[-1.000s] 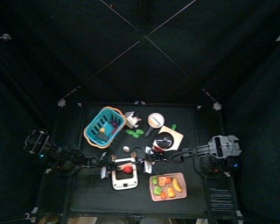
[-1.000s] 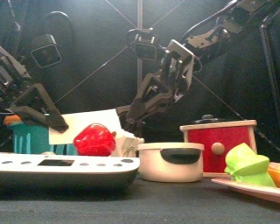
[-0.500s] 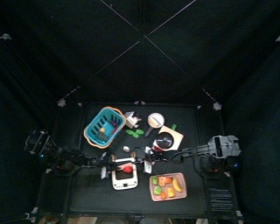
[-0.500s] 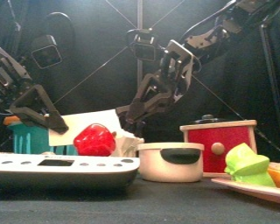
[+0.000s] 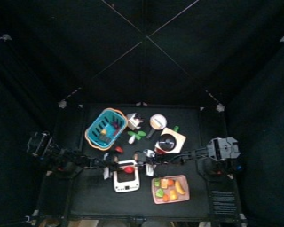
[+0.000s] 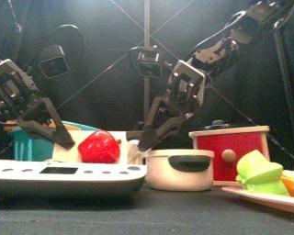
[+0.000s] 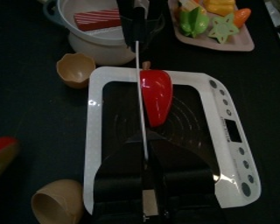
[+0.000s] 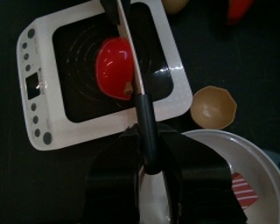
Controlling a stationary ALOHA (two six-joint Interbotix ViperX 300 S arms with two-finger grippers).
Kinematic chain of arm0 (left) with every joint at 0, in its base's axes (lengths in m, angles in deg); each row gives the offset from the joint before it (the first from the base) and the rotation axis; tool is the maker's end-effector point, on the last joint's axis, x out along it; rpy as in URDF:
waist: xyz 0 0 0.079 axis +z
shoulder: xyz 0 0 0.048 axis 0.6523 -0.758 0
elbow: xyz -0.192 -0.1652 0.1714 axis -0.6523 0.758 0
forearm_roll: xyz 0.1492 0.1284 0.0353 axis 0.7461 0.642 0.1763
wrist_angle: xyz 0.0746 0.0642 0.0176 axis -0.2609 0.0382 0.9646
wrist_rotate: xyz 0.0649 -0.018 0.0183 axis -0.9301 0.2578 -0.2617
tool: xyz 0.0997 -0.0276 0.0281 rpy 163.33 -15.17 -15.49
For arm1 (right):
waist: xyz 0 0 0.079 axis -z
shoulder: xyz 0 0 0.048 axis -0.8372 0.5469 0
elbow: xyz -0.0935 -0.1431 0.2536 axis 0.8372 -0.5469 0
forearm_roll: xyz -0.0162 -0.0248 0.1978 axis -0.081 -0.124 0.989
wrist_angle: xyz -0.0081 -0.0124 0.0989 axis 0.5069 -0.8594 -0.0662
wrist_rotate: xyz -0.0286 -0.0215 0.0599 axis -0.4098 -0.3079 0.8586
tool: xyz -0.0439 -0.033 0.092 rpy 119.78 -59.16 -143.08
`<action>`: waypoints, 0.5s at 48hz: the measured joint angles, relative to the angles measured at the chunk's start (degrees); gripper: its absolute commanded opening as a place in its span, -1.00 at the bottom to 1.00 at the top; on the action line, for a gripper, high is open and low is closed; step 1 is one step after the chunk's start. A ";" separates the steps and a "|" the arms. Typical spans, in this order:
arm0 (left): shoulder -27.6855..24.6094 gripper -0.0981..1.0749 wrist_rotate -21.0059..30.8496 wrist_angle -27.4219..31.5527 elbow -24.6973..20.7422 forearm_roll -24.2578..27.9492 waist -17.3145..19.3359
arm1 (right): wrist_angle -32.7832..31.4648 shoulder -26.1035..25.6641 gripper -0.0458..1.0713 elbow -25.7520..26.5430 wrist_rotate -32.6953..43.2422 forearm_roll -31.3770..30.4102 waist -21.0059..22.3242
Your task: Cut apple
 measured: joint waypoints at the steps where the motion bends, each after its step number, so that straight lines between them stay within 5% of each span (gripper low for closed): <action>1: 0.00 -0.21 0.00 0.00 -0.09 0.00 0.00 | 0.09 0.00 -0.20 0.00 0.00 0.00 0.00; 24: 2.29 -0.21 -0.09 0.18 -0.09 2.64 0.79 | -0.70 -0.70 -0.20 0.70 0.00 -1.93 -0.09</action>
